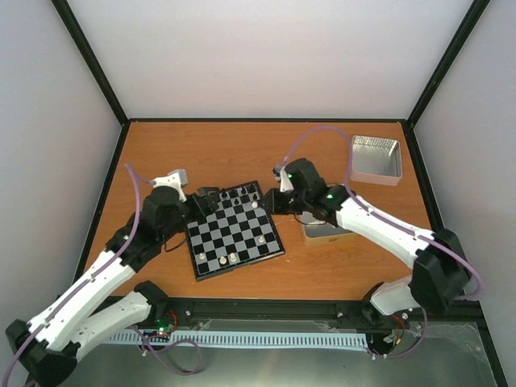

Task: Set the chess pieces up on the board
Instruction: Place the chess piece on the chessboard.

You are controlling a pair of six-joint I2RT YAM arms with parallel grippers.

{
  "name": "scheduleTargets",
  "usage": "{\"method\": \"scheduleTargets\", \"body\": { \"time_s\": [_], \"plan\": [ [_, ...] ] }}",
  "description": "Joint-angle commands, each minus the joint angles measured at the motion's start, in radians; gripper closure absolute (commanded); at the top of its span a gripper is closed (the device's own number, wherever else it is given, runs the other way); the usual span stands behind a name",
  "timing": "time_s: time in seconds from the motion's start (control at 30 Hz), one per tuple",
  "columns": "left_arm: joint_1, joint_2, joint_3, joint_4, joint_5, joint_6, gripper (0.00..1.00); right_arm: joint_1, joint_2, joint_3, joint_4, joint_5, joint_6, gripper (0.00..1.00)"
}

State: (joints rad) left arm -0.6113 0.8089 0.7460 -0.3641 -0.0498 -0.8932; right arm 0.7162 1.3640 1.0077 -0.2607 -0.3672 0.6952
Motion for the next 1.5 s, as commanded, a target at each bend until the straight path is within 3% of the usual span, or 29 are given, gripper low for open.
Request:
{"method": "scheduleTargets", "body": {
  "time_s": [0.0, 0.3, 0.57, 1.03, 1.23, 1.47],
  "plan": [
    [0.006, -0.119, 0.078, -0.268, -0.251, 0.233, 0.18, 0.078, 0.114, 0.119, -0.464, 0.078, -0.199, 0.94],
    [0.006, -0.296, 0.027, -0.332, -0.353, 0.354, 0.15, 0.277, 0.394, 0.343, -0.713, 0.177, -0.234, 0.93],
    [0.005, -0.361, 0.002, -0.311, -0.326, 0.358, 0.12, 0.329, 0.542, 0.451, -0.738, 0.150, -0.224, 0.93],
    [0.005, -0.413, -0.011, -0.301, -0.324, 0.367, 0.10, 0.331, 0.632, 0.523, -0.735, 0.179, -0.164, 0.90],
    [0.005, -0.412, -0.014, -0.301, -0.326, 0.367, 0.10, 0.338, 0.638, 0.536, -0.745, 0.191, -0.161, 0.73],
    [0.005, -0.404, -0.014, -0.300, -0.329, 0.366, 0.09, 0.338, 0.585, 0.561, -0.715, 0.224, -0.139, 0.68]
  ]
}}
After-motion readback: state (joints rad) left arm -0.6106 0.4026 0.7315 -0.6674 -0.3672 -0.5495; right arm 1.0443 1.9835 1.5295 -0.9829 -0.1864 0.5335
